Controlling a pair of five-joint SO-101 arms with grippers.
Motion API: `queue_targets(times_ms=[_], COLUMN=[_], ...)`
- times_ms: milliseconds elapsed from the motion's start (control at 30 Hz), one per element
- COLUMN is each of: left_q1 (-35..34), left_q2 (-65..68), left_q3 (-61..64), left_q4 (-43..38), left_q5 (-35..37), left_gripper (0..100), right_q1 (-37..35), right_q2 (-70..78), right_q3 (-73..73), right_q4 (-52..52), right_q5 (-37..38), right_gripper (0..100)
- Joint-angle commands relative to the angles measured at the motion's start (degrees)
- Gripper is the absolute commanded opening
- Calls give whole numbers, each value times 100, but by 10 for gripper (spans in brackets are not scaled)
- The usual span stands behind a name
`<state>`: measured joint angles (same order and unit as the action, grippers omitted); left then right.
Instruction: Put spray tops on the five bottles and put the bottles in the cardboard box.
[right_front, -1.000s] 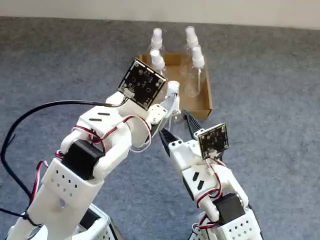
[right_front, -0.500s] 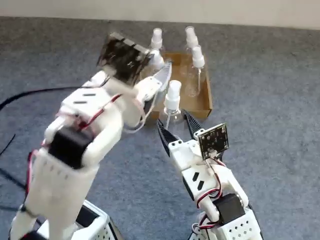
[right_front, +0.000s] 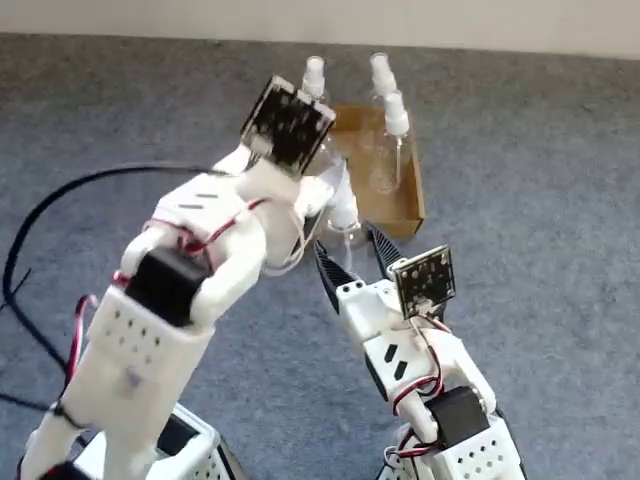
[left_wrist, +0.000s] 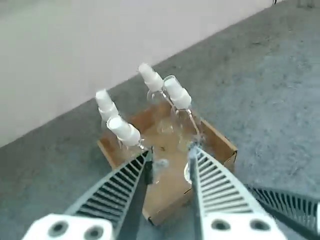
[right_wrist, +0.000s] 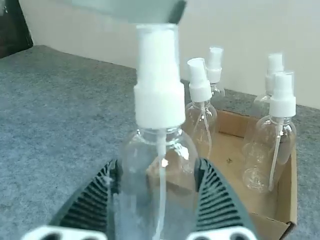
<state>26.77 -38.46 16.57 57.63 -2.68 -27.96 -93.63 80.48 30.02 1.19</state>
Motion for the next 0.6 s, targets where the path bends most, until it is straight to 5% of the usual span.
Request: queue_targets(times_ms=[0, 267, 567], left_q1=[171, 127, -1218], left_q2=[-541, -664, -681], left_q3=[673, 207, -971], left_q4=[62, -88, 1679], left_q5=[-273, -299, -299], left_gripper=[119, 120, 123], right_q1=[75, 84, 620], right_q2=[-57, -40, 690], right_q3=[-101, -119, -1033], right_q4=[-40, -31, -40], right_q5=[-35, -35, -35], right_gripper=[4, 4, 4])
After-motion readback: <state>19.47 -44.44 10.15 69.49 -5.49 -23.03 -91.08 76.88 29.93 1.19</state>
